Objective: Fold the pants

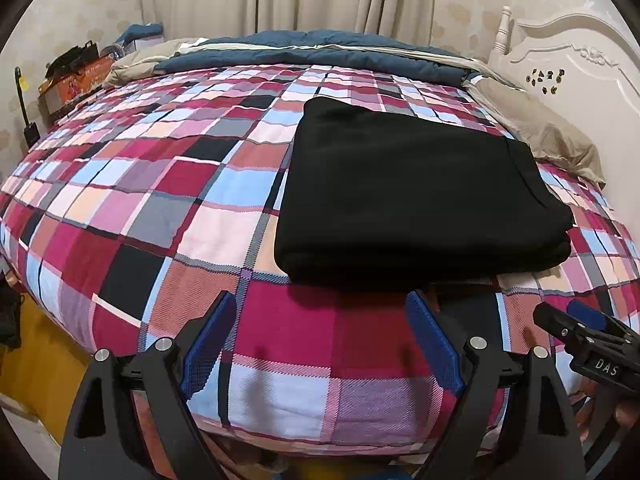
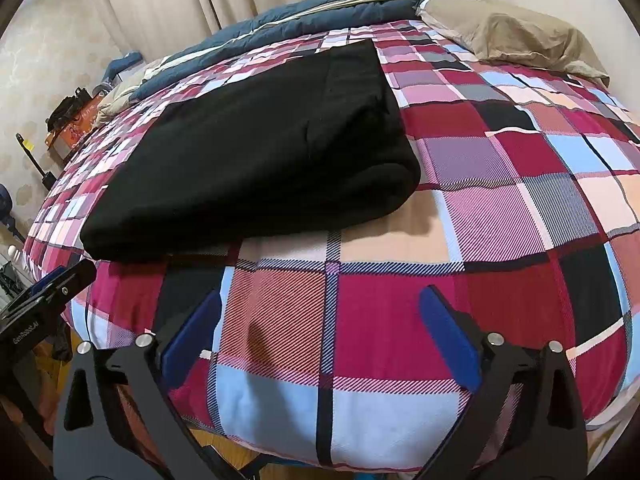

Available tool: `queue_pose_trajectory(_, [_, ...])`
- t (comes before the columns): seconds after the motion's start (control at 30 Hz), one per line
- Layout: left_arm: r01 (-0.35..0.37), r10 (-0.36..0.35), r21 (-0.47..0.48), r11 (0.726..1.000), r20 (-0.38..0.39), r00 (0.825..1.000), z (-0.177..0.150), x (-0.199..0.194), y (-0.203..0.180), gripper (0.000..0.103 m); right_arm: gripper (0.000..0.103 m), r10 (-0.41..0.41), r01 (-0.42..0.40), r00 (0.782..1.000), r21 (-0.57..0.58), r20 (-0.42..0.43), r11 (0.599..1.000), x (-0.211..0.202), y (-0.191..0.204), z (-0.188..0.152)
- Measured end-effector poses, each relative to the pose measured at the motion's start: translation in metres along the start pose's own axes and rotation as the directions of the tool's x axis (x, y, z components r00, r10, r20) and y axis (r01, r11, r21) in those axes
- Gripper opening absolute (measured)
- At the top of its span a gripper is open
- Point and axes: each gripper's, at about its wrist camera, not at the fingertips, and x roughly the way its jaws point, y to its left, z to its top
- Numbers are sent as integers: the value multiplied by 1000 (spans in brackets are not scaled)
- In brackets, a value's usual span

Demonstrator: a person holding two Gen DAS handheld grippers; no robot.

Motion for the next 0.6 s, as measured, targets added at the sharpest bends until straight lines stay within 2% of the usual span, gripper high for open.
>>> queue_pose_trajectory(0.2, [-6,6,-10,1000,21,1000,3,-5,1,85,100,3,-3,1000,-7,-2,1000,0,1,0])
queue_pose_trajectory(0.6, [-30,29,54,998,28,999,7,-12,-14,85,100,21,-21,1000,-7,-4,1000,-6,5,-4])
